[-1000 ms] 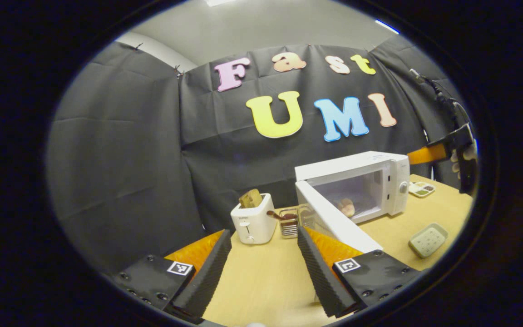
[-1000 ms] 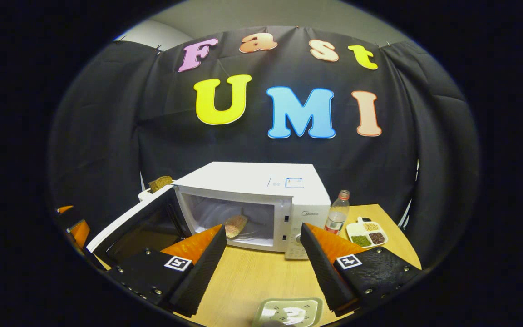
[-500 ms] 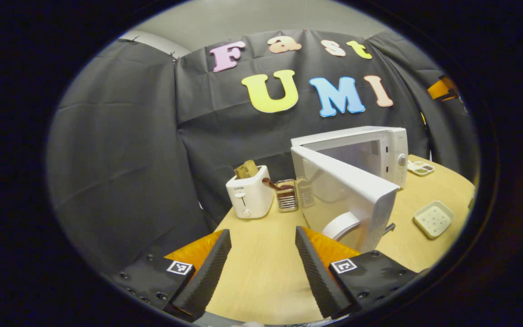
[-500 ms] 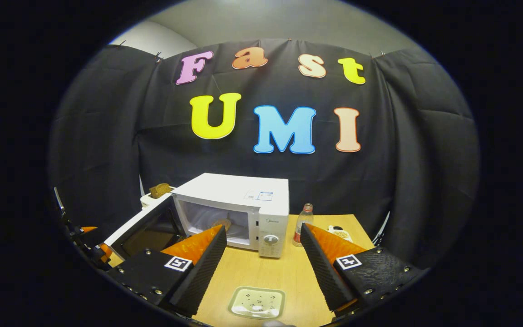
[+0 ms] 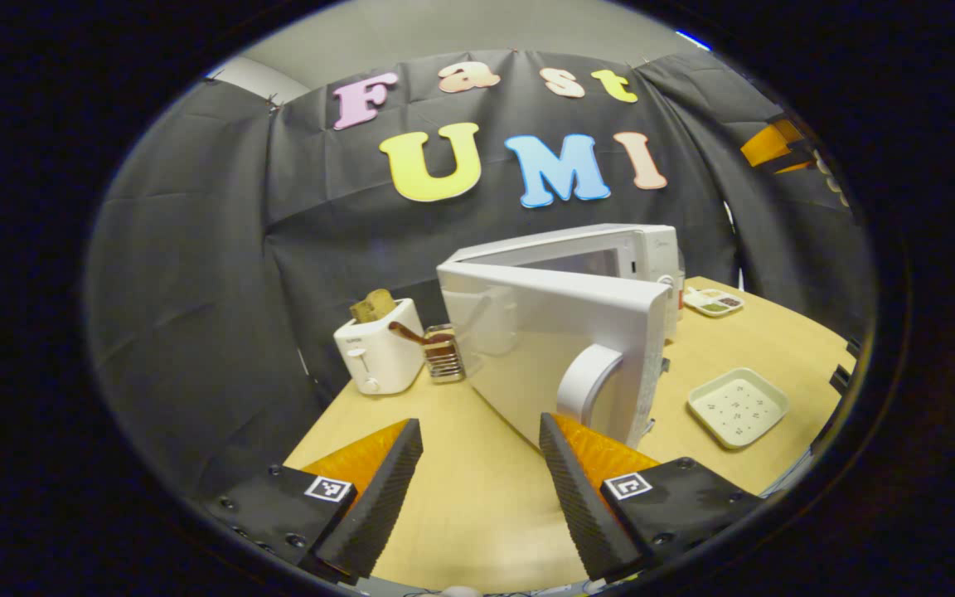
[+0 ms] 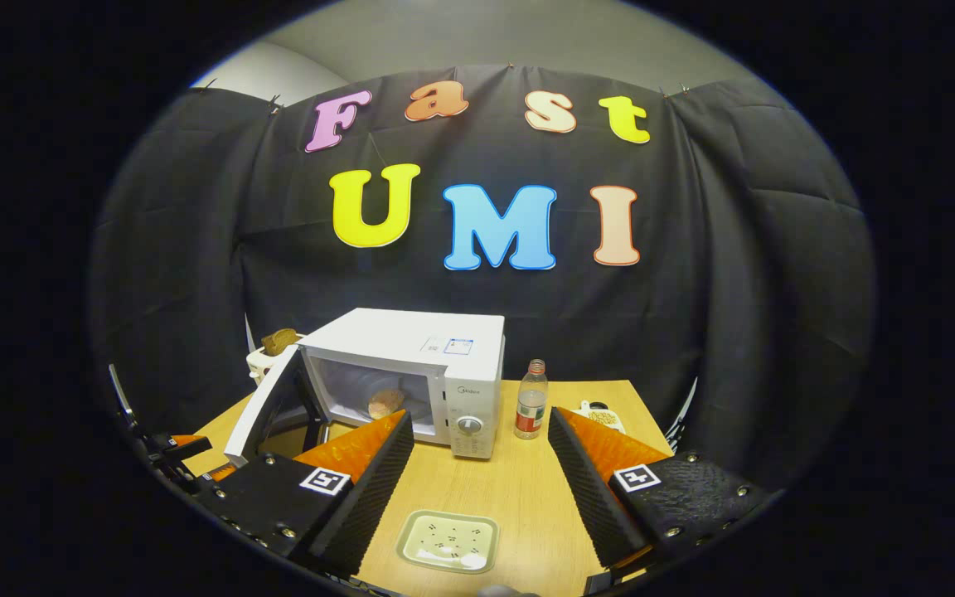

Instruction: Open the microwave oven with the left hand, put the food in, and close the microwave oven.

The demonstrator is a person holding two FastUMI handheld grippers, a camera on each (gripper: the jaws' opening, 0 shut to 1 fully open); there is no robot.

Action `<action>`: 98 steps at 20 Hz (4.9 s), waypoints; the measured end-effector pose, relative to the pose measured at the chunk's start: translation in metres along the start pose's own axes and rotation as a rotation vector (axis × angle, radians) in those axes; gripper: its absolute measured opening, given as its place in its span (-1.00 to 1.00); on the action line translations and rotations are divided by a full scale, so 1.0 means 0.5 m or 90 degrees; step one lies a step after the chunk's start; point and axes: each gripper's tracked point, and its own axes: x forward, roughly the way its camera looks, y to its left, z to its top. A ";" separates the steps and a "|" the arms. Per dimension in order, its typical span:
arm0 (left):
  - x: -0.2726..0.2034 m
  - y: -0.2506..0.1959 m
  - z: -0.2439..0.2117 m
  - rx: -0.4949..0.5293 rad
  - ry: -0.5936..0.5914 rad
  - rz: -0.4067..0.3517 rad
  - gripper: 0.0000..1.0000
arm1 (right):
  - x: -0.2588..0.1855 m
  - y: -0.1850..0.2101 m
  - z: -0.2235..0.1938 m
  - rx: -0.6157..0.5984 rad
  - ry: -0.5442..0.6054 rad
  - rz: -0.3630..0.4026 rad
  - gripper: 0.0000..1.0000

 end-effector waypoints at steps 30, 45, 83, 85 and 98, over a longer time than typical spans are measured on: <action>0.370 -0.391 0.157 0.066 -0.039 -0.168 0.92 | -0.034 -0.255 -0.063 0.038 0.057 -0.154 1.00; 0.472 -0.420 0.194 0.019 -0.028 -0.102 0.94 | -0.049 -0.278 -0.071 0.042 0.059 -0.163 0.99; 0.026 -0.271 0.490 -0.032 -0.119 -0.013 0.89 | -0.126 -0.261 0.046 -0.005 -0.056 -0.047 0.99; -0.046 -0.244 0.544 -0.054 -0.140 0.008 0.89 | -0.128 -0.265 0.054 -0.004 -0.066 -0.030 0.99; -0.274 -0.204 0.671 -0.103 -0.207 0.075 1.00 | -0.172 -0.324 0.121 0.017 -0.132 -0.039 0.99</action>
